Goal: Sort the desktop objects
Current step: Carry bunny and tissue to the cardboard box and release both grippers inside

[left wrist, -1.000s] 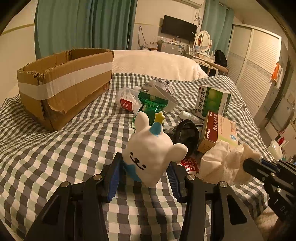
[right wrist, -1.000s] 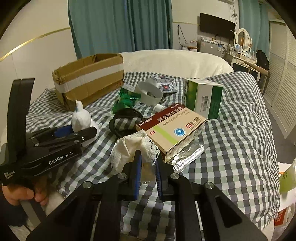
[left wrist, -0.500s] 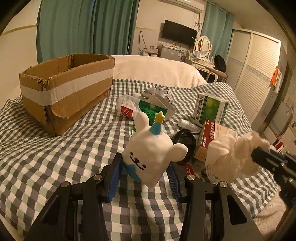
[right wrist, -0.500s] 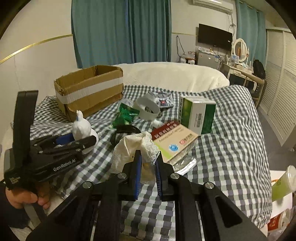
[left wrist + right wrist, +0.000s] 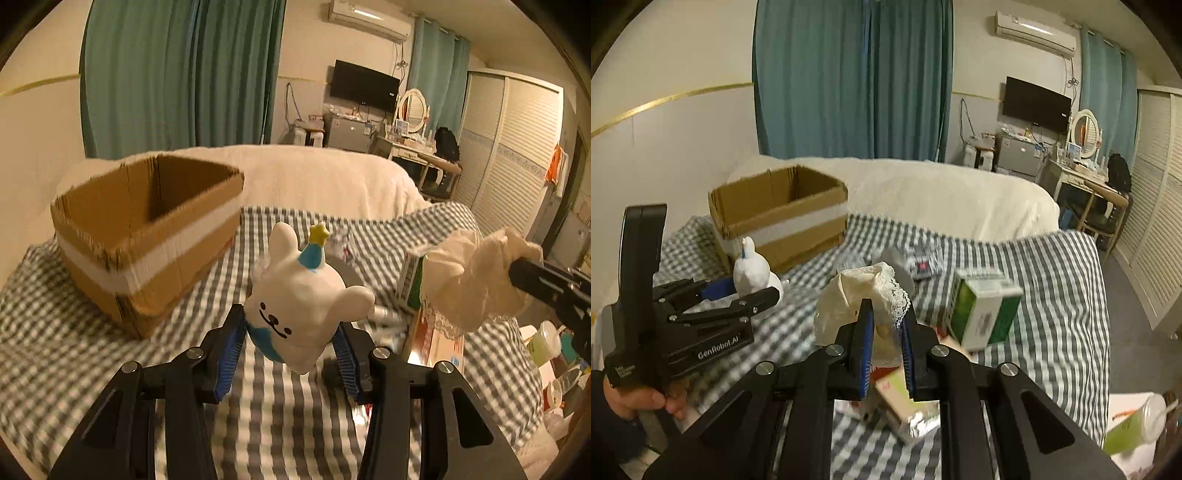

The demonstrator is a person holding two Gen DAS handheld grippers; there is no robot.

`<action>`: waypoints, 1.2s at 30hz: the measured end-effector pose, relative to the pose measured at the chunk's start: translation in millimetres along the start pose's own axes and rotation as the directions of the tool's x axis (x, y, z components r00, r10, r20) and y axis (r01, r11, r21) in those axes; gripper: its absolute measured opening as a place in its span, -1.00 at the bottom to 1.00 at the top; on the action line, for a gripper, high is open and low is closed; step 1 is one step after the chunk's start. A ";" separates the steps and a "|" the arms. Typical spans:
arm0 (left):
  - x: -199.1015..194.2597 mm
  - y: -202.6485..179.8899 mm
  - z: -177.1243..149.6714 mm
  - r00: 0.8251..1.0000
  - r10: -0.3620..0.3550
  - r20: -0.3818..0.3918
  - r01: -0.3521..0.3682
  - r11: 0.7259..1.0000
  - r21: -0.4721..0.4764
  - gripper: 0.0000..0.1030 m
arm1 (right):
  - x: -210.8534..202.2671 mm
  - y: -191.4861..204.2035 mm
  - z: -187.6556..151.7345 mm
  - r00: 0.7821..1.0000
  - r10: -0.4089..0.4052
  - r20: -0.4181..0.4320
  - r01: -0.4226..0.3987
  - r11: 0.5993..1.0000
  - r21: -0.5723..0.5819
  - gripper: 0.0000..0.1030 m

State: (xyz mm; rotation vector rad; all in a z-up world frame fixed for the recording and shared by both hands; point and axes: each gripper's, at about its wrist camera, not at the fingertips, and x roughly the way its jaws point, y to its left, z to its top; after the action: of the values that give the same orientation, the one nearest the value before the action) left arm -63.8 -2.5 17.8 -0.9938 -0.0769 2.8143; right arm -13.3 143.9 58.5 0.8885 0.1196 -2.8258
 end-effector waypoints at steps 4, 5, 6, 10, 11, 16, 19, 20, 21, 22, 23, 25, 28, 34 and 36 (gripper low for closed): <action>6.0 4.1 25.6 1.000 -0.004 0.007 0.004 1.000 -0.016 -0.08 | 5.7 -3.5 24.5 1.000 -0.009 0.025 0.010 1.000 -0.020 -0.75; 8.6 6.0 32.1 1.000 0.001 0.009 -0.001 1.000 -0.021 -0.08 | 8.3 -5.2 31.5 0.999 -0.010 0.030 0.011 1.000 -0.024 -0.75; 11.1 7.9 39.3 1.000 0.009 0.012 -0.009 1.000 -0.026 -0.08 | 10.3 -6.6 37.3 0.999 -0.011 0.033 0.012 1.000 -0.028 -0.75; 22.4 14.0 70.2 0.999 0.036 0.011 -0.035 0.998 -0.044 -0.08 | 25.2 -12.6 60.6 0.999 -0.012 0.036 0.013 0.999 -0.039 -0.75; 24.3 16.1 77.2 0.999 0.035 0.015 -0.034 0.998 -0.052 -0.08 | 28.8 -13.3 65.2 0.999 -0.011 0.033 0.012 0.999 -0.041 -0.75; 36.1 23.7 116.6 0.998 0.038 0.043 -0.034 0.997 -0.075 -0.08 | 48.6 -15.7 90.3 1.000 0.021 0.015 -0.020 0.998 -0.056 -0.75; 41.5 34.7 141.1 0.997 0.031 0.070 -0.024 0.996 -0.085 -0.08 | 60.6 -13.6 105.3 0.999 0.048 0.018 -0.047 0.997 -0.064 -0.75; 43.4 38.7 147.9 0.996 0.034 0.079 -0.027 0.996 -0.086 -0.08 | 65.1 -12.2 112.1 0.998 0.064 0.023 -0.062 0.996 -0.068 -0.75; 44.8 43.1 154.8 0.995 0.039 0.090 -0.031 0.995 -0.090 -0.08 | 67.4 -12.2 116.9 0.997 0.073 0.028 -0.071 0.995 -0.070 -0.75; 46.1 48.6 161.3 0.994 0.042 0.098 -0.032 0.995 -0.096 -0.08 | 70.3 -11.1 122.2 0.996 0.083 0.035 -0.080 0.994 -0.072 -0.75; 46.4 53.6 166.3 0.994 0.042 0.103 -0.031 0.995 -0.100 -0.08 | 75.1 -8.7 129.4 0.994 0.098 0.042 -0.095 0.993 -0.075 -0.75; 50.4 67.0 174.2 0.992 0.046 0.115 -0.033 0.993 -0.115 -0.07 | 84.6 -5.6 141.2 0.991 0.125 0.053 -0.121 0.990 -0.076 -0.75; 58.2 90.6 176.5 0.990 0.077 0.122 -0.060 0.990 -0.131 -0.08 | 101.2 4.2 156.1 0.985 0.156 0.066 -0.151 0.985 -0.078 -0.75; 89.0 149.9 156.4 0.991 0.110 0.073 -0.097 0.982 -0.164 -0.07 | 154.0 41.8 177.8 0.971 0.235 0.045 -0.230 0.968 -0.099 -0.75; 100.4 166.3 145.1 0.989 0.137 0.056 -0.126 0.978 -0.166 -0.07 | 172.8 54.4 182.8 0.966 0.258 0.027 -0.254 0.962 -0.101 -0.75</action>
State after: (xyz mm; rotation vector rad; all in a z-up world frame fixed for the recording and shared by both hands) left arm -253.5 -149.6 52.0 -0.9695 -0.2619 3.0031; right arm -244.5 42.1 107.6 0.7649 0.1252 -2.5719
